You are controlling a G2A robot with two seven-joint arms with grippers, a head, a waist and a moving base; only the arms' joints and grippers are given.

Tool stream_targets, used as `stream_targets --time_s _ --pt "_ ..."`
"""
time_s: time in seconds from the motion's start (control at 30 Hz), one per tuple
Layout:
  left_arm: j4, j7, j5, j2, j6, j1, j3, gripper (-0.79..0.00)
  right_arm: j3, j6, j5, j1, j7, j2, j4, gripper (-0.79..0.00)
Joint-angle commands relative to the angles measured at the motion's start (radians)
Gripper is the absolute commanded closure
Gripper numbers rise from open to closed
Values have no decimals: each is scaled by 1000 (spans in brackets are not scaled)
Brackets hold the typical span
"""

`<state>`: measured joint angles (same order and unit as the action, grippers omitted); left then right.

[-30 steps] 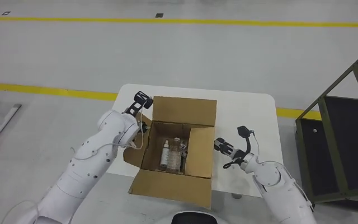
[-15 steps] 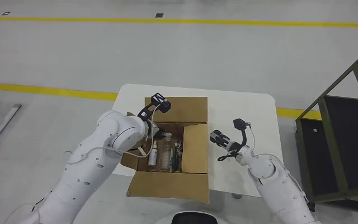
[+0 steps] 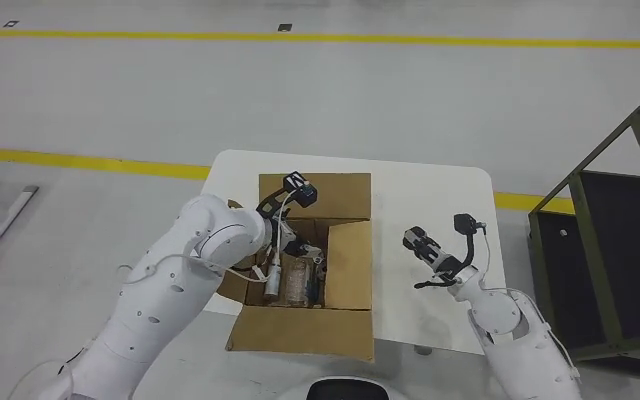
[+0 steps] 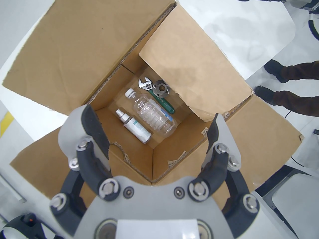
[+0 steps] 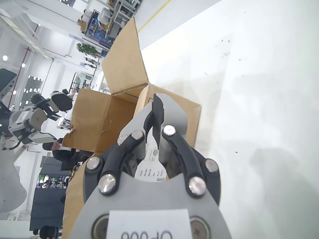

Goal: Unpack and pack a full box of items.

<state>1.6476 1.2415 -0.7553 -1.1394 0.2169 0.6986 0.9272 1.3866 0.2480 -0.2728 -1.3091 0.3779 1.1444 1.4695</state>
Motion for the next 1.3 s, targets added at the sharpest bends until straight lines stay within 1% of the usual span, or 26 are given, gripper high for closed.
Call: stream_targets --time_s 0.0,0.17,0.23,0.3,0.37,0.43,0.57,0.67,1.0,1.13,1.2,1.27 --pt "0 0 0 0 0 0 0 -785 7 -5 4 -9 5 -1 14 0" --pt "0 0 0 0 0 0 0 -785 10 -22 -12 0 47 -4 20 0" --pt "-2 -30 25 -2 24 21 -13 -785 7 -25 -8 4 51 -3 16 0" --pt "-28 -36 61 -8 42 21 -34 -785 2 -24 -7 6 57 -3 9 0" --pt "-83 -44 126 -17 45 10 -52 -785 -4 -25 -5 11 71 -2 -1 0" --pt "-159 -49 178 -29 42 -1 -82 -785 -12 -26 -4 16 79 -1 -11 0" --pt "-289 -62 258 -57 63 -43 -138 -785 -25 -34 -17 27 89 0 -26 0" --pt "-395 -51 361 -77 77 -67 -164 -785 -38 -68 -51 35 105 0 -35 0" --pt "-395 -51 361 -77 77 -67 -164 -785 -91 -105 -104 58 124 6 -41 0" --pt "-397 -58 366 -77 76 -62 -164 -785 -125 -98 -110 81 124 13 -66 0" --pt "-427 -72 423 -79 79 -35 -163 -785 -137 -94 -110 93 119 16 -80 0" --pt "-467 -79 481 -86 82 -30 -166 -785 -150 -87 -109 104 120 19 -96 0"
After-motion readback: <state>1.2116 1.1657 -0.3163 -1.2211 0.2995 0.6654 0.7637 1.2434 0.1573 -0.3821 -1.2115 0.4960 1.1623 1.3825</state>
